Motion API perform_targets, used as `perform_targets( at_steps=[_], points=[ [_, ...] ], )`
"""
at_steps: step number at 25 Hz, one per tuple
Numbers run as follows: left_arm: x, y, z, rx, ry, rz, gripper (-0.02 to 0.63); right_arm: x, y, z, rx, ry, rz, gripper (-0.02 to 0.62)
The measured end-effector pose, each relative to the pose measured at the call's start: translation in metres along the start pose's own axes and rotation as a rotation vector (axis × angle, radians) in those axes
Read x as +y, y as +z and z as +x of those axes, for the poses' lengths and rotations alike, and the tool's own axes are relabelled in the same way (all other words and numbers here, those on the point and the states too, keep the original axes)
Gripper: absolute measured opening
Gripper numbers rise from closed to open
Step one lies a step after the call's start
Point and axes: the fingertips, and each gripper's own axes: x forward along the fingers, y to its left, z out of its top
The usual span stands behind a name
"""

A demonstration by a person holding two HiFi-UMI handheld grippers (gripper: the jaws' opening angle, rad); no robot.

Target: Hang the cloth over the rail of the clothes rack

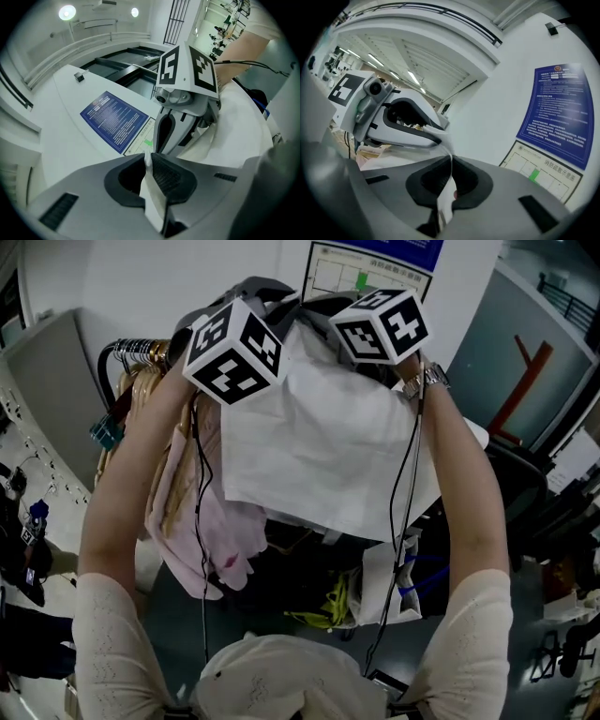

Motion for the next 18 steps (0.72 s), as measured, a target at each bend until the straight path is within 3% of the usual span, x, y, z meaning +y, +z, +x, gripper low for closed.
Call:
perform_targets(
  at_steps=[5, 9, 12, 18],
  points=[
    [-0.001, -0.001, -0.019, 0.028, 0.014, 0.062, 0.03, -0.009, -0.011, -0.001, 0.04, -0.055, 0.045, 0.026],
    [0.005, 0.01, -0.054, -0.008, -0.001, 0.042, 0.029, -0.014, -0.009, -0.004, 0.035, -0.102, 0.054, 0.026],
    [-0.009, 0.011, -0.079, -0.016, -0.044, 0.014, 0.029, -0.033, -0.004, -0.008, 0.005, -0.2, 0.058, 0.029],
    [-0.055, -0.024, -0.078, 0.083, -0.066, 0.034, 0.029, -0.059, 0.004, -0.026, -0.066, -0.304, 0.132, 0.046]
  ],
)
